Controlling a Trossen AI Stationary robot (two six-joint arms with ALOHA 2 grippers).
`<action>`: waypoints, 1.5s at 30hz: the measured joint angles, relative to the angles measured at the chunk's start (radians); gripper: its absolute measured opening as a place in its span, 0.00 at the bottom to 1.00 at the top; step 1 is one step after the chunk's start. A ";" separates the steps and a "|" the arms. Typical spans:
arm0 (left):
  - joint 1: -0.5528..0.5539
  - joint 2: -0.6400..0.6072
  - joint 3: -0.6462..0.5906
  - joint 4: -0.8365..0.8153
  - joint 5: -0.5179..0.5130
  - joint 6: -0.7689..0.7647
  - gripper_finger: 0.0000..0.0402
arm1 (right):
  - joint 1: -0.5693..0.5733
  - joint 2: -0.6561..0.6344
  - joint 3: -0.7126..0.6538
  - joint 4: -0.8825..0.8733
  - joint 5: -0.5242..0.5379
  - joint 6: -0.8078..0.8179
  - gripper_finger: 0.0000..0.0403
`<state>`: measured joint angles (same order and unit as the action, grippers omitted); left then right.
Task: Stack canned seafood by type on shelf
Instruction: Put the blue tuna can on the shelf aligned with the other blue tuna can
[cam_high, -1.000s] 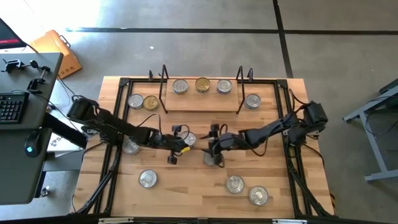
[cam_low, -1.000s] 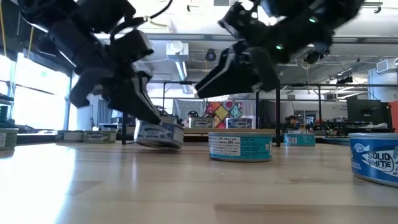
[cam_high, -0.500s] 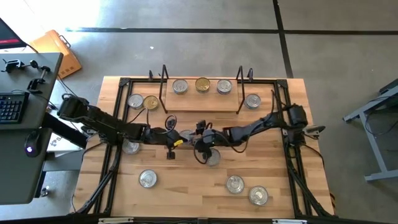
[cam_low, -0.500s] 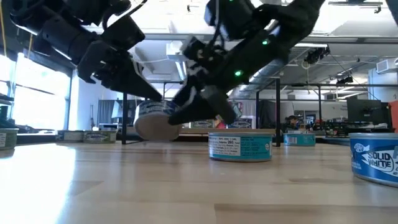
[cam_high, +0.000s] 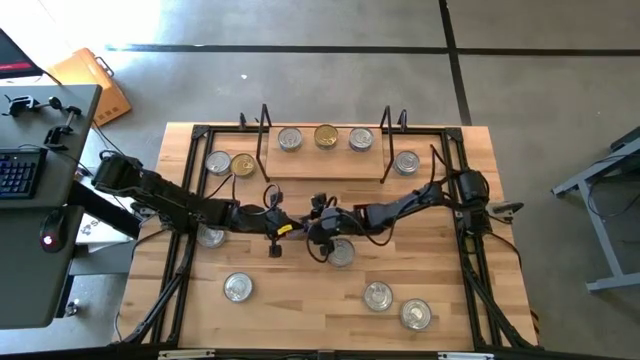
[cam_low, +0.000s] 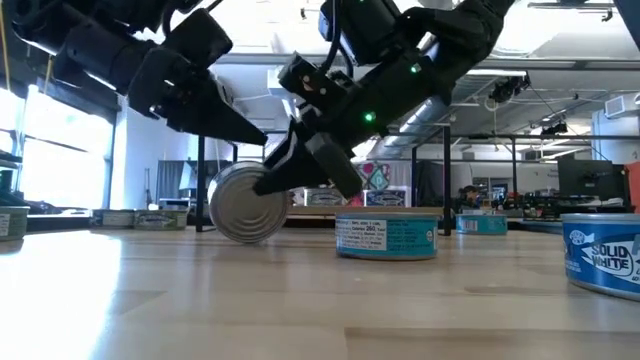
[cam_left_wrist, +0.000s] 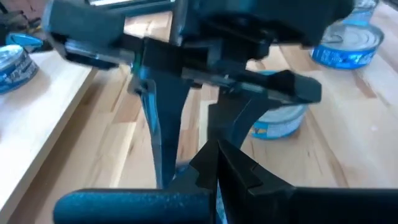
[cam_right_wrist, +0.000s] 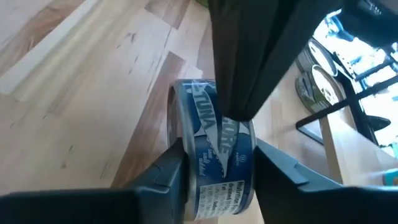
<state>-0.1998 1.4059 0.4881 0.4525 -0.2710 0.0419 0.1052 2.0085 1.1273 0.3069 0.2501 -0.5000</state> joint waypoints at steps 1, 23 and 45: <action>-0.004 -0.005 -0.001 -0.005 0.000 0.009 0.00 | -0.001 -0.001 0.000 -0.008 0.000 0.005 0.30; -0.228 -0.001 -0.001 -0.033 -0.502 -0.085 0.00 | -0.022 -0.378 -0.111 -0.701 0.709 0.214 0.30; -0.200 0.156 0.000 0.285 -0.499 0.049 0.00 | -0.217 -0.344 -0.222 -0.464 0.556 0.127 0.53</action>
<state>-0.3996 1.5616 0.4881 0.7374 -0.7700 0.0909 -0.1116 1.6649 0.9051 -0.1570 0.8064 -0.3727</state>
